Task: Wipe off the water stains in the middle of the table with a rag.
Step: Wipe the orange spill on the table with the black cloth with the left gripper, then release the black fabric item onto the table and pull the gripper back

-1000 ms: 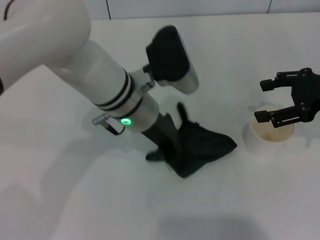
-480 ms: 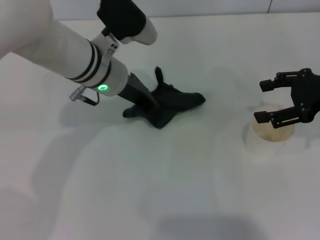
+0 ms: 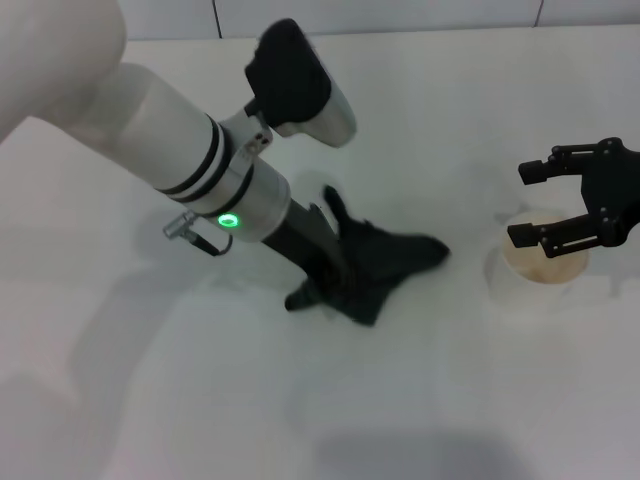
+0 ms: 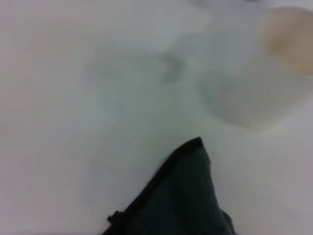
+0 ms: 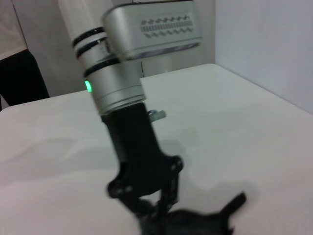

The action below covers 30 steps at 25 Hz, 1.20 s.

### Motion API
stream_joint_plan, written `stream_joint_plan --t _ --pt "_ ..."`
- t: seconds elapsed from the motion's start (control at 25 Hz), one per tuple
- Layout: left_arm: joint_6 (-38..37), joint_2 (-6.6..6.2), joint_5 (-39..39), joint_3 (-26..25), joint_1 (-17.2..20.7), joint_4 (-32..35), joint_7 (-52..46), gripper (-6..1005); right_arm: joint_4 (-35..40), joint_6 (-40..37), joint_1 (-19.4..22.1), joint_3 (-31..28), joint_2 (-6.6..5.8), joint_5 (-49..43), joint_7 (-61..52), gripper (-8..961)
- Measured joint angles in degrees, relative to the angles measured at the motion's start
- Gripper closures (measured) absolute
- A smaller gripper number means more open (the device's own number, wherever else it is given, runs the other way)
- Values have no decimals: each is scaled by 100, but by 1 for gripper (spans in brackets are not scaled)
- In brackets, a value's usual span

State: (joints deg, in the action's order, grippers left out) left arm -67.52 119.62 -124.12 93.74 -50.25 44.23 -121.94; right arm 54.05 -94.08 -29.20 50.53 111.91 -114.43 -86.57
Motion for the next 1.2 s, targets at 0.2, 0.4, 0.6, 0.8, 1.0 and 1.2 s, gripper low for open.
stream_joint_plan --t 0.2,0.4,0.6,0.8,1.0,1.2 --pt "-403 3 276 502 11 177 228 923 0 -4 2 0 3 0 1 96" --pt "-399 6 369 841 69 339 300 923 0 -14 12 0 10 -1 2 96" --pt "27 0 148 785 321 612 171 923 -3 -22 39 0 11 -1 2 96" --pt "513 -15 -311 197 348 349 -226 923 -3 -29 61 0 25 -1 2 96" --pt "818 -33 -566 -619 301 21 -504 922 -1 -61 42 0 27 0 -13 96" --pt "650 -20 -558 -661 324 37 -381 922 1 -67 26 0 32 0 -16 96"
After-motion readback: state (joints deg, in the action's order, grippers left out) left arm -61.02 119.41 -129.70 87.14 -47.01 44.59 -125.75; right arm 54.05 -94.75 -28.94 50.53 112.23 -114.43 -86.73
